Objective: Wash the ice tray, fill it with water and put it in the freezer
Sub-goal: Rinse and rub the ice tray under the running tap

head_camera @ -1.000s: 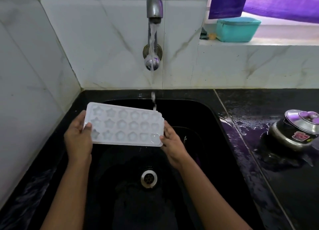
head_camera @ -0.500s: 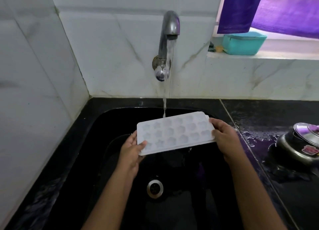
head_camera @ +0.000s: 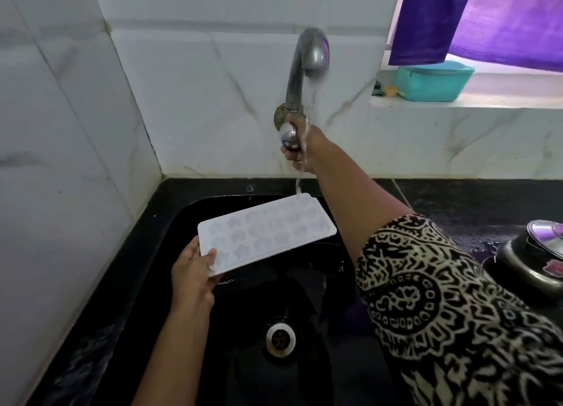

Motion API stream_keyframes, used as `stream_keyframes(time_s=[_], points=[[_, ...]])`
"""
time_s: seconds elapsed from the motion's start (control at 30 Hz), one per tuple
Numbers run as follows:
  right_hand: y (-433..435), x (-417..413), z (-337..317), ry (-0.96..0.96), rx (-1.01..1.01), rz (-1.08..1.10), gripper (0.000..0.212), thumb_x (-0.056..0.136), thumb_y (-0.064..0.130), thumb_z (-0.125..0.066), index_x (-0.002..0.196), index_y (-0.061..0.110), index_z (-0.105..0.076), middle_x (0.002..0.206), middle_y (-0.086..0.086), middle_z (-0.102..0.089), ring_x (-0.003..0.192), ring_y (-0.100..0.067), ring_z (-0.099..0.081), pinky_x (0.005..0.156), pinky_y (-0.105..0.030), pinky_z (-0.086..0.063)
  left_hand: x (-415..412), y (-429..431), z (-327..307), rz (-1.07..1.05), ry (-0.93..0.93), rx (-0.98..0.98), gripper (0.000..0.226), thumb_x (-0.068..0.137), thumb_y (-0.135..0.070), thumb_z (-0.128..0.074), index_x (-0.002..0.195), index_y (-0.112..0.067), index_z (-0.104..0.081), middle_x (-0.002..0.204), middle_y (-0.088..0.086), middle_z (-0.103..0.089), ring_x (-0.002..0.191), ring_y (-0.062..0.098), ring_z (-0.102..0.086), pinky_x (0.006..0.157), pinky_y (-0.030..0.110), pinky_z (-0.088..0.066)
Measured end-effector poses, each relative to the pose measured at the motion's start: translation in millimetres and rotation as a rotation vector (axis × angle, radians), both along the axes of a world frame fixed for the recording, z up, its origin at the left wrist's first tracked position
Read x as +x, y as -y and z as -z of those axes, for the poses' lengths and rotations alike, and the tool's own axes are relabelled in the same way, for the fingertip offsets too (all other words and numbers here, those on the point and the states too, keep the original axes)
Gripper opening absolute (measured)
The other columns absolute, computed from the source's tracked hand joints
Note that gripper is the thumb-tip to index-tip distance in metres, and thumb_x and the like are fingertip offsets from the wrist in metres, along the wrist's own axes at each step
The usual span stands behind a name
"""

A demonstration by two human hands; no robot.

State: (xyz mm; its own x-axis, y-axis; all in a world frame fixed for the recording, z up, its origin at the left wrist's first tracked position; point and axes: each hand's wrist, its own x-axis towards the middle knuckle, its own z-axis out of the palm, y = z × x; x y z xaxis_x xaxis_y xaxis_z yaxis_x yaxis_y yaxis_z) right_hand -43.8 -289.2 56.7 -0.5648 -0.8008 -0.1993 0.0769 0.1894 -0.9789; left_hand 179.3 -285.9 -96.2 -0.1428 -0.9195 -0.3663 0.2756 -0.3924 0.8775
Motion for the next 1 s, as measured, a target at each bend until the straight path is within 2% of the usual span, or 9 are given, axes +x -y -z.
stream_keyframes(time_s=[0.13,0.23,0.3,0.43,0.53,0.73,0.87,0.93,1.0], points=[[-10,-5,8,0.199,-0.040,-0.056,0.047,0.095,0.054,-0.036,0.094,0.013,-0.060,0.080,-0.008,-0.064,0.072,-0.020,-0.065,0.081,-0.038,-0.046,7,3,-2,0.011,-0.015,-0.026,0.051,0.092,0.008,-0.047,0.138,-0.013,-0.050,0.125,0.007,-0.061,0.105,0.023,-0.059,0.069,0.032,-0.049],[-35,-1,41,-0.127,0.177,0.044,0.058,0.098,0.054,-0.028,0.127,0.009,-0.052,0.123,-0.014,-0.060,0.119,-0.029,-0.054,0.103,-0.044,-0.034,11,6,-3,0.036,-0.013,-0.045,0.051,0.091,0.009,-0.048,0.137,-0.014,-0.051,0.123,0.005,-0.063,0.104,0.023,-0.060,0.067,0.033,-0.050],[-64,0,84,-0.263,0.348,0.074,0.060,0.096,0.050,-0.037,0.136,0.005,-0.046,0.136,-0.016,-0.051,0.123,-0.032,-0.049,0.104,-0.042,-0.037,9,5,-5,0.058,-0.013,-0.062,0.050,0.091,0.009,-0.048,0.135,-0.014,-0.051,0.116,0.003,-0.064,0.101,0.022,-0.062,0.066,0.032,-0.049],[-115,12,135,-0.076,0.282,0.154,0.029,0.095,0.015,-0.044,0.123,0.010,-0.051,0.110,-0.009,-0.061,0.094,-0.026,-0.063,0.078,-0.041,-0.056,6,0,-6,0.145,0.023,-0.109,0.048,0.092,0.011,-0.047,0.132,-0.015,-0.051,0.115,-0.003,-0.062,0.094,0.013,-0.062,0.066,0.032,-0.049],[-147,22,144,0.023,0.106,0.317,0.034,0.091,-0.003,-0.041,0.114,0.020,-0.050,0.107,-0.004,-0.061,0.091,-0.021,-0.062,0.060,-0.032,-0.052,4,-3,-5,0.193,0.053,-0.140,0.048,0.090,0.013,-0.047,0.124,-0.020,-0.054,0.115,-0.004,-0.064,0.097,0.015,-0.063,0.068,0.035,-0.051],[-170,26,153,0.094,-0.261,0.457,0.040,0.083,-0.022,-0.040,0.093,0.015,-0.052,0.100,-0.007,-0.068,0.095,-0.022,-0.062,0.066,-0.024,-0.053,-16,-30,-16,0.178,0.030,-0.288,0.021,0.099,-0.013,-0.045,0.116,-0.019,-0.056,0.101,-0.005,-0.068,0.086,0.004,-0.065,0.069,0.021,-0.050],[-169,24,134,0.238,-0.472,0.488,0.034,0.088,-0.019,-0.040,0.076,0.011,-0.049,0.120,-0.003,-0.062,0.114,-0.004,-0.057,0.092,-0.021,-0.049,-19,-35,-13,0.154,-0.187,-0.264,0.055,0.091,-0.057,-0.037,0.112,-0.013,-0.062,0.115,0.004,-0.068,0.108,0.012,-0.062,0.095,0.026,-0.043],[-169,22,128,0.342,-0.533,0.470,0.035,0.089,-0.018,-0.035,0.069,0.009,-0.046,0.121,0.001,-0.060,0.104,0.002,-0.061,0.083,-0.018,-0.051,-20,-32,-10,0.084,-0.275,-0.191,0.052,0.085,-0.057,-0.044,0.098,-0.010,-0.062,0.105,0.009,-0.066,0.097,0.018,-0.064,0.090,0.027,-0.048],[-168,22,127,0.473,-0.592,0.480,0.035,0.088,-0.015,-0.031,0.069,0.007,-0.050,0.118,-0.001,-0.061,0.099,-0.002,-0.064,0.077,-0.019,-0.053,-23,-33,-6,0.045,-0.335,-0.150,0.023,0.093,-0.032,-0.051,0.088,-0.012,-0.058,0.088,0.004,-0.068,0.082,0.014,-0.066,0.074,0.023,-0.055]])
